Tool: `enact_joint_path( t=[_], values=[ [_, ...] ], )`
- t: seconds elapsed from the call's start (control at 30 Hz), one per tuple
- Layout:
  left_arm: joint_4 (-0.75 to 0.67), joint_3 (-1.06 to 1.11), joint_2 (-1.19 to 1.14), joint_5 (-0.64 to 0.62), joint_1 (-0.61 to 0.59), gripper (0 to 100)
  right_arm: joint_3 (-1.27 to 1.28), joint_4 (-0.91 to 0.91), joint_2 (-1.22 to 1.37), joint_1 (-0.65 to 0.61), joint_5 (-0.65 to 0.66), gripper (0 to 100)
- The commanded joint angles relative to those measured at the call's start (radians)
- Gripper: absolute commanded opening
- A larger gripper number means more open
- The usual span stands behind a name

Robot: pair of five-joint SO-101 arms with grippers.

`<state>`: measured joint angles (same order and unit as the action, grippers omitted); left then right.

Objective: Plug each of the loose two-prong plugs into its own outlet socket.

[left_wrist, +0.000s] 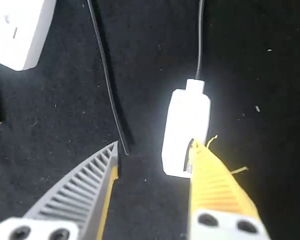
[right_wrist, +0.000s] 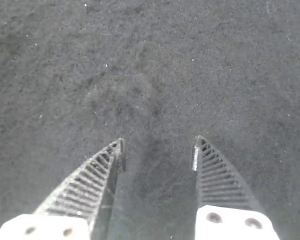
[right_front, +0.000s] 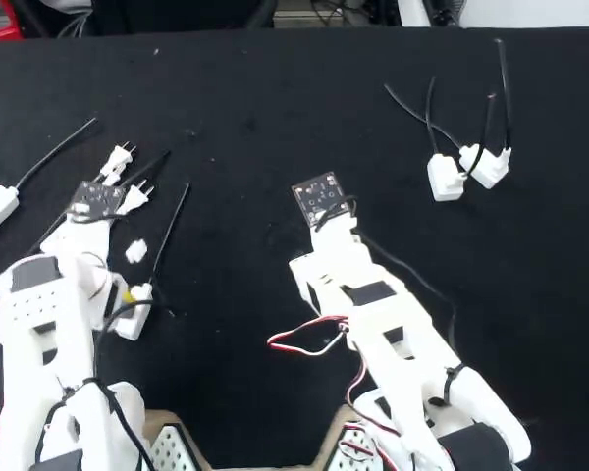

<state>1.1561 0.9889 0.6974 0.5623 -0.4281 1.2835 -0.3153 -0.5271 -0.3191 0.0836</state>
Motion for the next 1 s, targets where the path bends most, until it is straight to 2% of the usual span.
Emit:
enact_joint_path(
  t=[0.0,0.1,0.23,0.37,0.5,0.6,0.7,0.8,0.97],
  values=[
    [-0.017,0.044,0.0,0.017,0.033,22,-0.007,0.023,-0.039,0.023,0.0,20.4],
    [-0.008,0.045,0.0,0.003,0.11,22,-0.019,0.023,-0.039,0.048,0.0,20.4],
    [0.044,-0.005,0.0,-0.097,0.214,22,-0.025,0.023,-0.039,0.097,-0.009,20.4],
    [0.135,-0.11,0.0,-0.129,0.254,22,-0.025,0.023,-0.039,0.1,-0.009,20.4],
    [0.206,-0.196,0.0,-0.124,0.2,22,-0.025,0.023,-0.039,0.1,-0.009,20.4],
    [0.178,-0.189,-0.009,-0.071,0.122,22,-0.025,0.023,-0.039,0.1,-0.009,20.4],
    [0.084,-0.125,-0.011,0.044,0.016,22,-0.025,0.023,-0.039,0.1,-0.009,20.4],
    [-0.041,-0.022,-0.006,0.101,-0.07,22,-0.025,0.023,-0.039,0.098,-0.009,20.4],
    [-0.172,0.125,-0.002,0.106,-0.085,22,-0.044,0.015,-0.039,0.114,-0.009,20.4]
  ],
)
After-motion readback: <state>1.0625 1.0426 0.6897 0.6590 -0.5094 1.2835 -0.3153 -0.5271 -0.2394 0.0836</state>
